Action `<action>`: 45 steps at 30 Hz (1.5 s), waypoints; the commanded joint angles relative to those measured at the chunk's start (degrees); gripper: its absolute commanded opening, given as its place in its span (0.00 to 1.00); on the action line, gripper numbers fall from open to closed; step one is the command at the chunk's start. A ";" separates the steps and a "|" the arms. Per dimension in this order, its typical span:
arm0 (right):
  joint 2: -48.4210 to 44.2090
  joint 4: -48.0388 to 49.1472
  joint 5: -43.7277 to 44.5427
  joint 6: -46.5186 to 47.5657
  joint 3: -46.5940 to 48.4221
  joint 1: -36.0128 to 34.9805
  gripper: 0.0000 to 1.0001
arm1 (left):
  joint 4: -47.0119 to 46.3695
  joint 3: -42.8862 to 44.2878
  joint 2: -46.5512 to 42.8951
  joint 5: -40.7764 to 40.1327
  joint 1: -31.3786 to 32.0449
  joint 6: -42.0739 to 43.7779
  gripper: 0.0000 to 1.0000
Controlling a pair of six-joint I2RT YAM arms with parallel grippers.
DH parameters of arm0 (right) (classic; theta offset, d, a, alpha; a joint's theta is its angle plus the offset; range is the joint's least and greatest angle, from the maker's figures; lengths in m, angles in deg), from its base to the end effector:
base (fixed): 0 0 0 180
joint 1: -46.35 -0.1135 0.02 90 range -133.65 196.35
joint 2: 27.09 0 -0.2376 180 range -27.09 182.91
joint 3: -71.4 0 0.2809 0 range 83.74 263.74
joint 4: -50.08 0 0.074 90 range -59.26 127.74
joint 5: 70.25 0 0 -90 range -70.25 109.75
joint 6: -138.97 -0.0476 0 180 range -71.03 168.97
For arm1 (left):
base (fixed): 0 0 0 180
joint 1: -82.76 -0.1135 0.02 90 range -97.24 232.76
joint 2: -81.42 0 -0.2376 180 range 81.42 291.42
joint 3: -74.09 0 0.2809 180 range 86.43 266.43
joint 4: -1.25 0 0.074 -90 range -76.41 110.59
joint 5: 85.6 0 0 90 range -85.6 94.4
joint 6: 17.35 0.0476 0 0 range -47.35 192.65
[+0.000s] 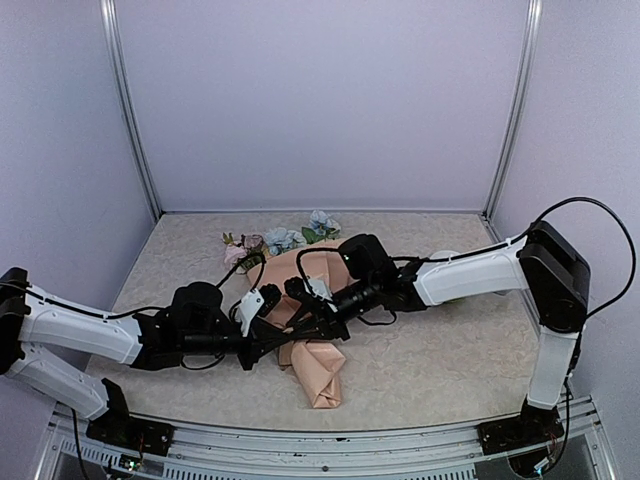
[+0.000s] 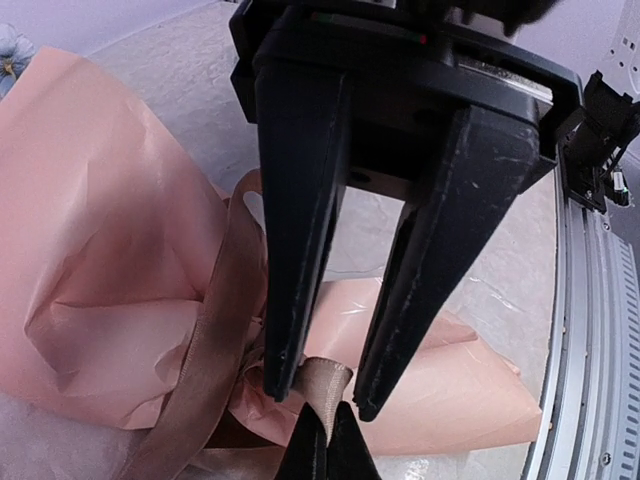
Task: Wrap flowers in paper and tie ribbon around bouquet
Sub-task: Cross the half-tied ribbon over the folded bouquet.
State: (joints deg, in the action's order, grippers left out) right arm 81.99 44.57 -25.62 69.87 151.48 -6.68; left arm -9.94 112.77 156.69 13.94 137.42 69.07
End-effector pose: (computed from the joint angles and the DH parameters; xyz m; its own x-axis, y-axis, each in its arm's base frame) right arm 0.2327 0.3654 0.1410 0.0077 -0.4064 -0.9136 -0.9754 -0.2045 0.0827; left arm 0.1638 -0.2447 0.1240 -0.3033 0.3212 -0.8971 0.8738 0.4693 -0.1274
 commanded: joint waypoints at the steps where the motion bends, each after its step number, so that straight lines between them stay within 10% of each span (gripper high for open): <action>1: 0.15 -0.94 0.15 0.20 -0.44 -0.22 0.11 | 0.69 1.11 -0.73 1.38 -0.51 0.46 0.00; 6: -0.54 -0.14 -1.78 -1.42 -0.67 -0.07 0.00 | 1.21 1.53 -0.12 1.84 -0.51 0.06 0.04; 8: -0.88 0.32 -1.49 -2.04 -0.98 0.07 0.00 | 1.74 1.64 -0.45 0.49 -0.79 -2.19 0.38; 10: -0.88 0.27 -0.39 -2.71 -1.45 0.13 0.00 | 3.94 2.33 -1.41 -1.96 -1.22 -4.90 0.50; 21: -1.47 3.02 2.94 -6.97 -3.57 0.21 0.00 | 29.71 7.17 -2.82 -21.59 -8.98 -29.83 0.62; 31: -2.71 6.80 0.04 -7.03 -5.54 0.26 0.00 | 29.23 8.61 8.49 -17.77 -20.78 -28.08 0.67; 36: -2.84 6.75 0.34 -6.18 -5.78 0.22 0.00 | 27.30 7.61 12.76 -12.68 -20.69 -29.28 0.56; 40: -2.69 6.42 0.95 -7.19 -4.97 0.27 0.00 | 28.14 5.80 11.25 -14.15 -20.95 -29.15 0.01; 45: -1.42 4.52 2.46 -10.86 -1.95 0.34 0.00 | 27.80 7.20 -0.95 -18.37 -16.57 -26.13 0.00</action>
State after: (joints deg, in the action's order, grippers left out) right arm 80.83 49.91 -24.28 62.07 146.74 -6.62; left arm 17.45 119.05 164.66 -1.80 117.64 40.49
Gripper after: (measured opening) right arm 0.006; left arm 0.008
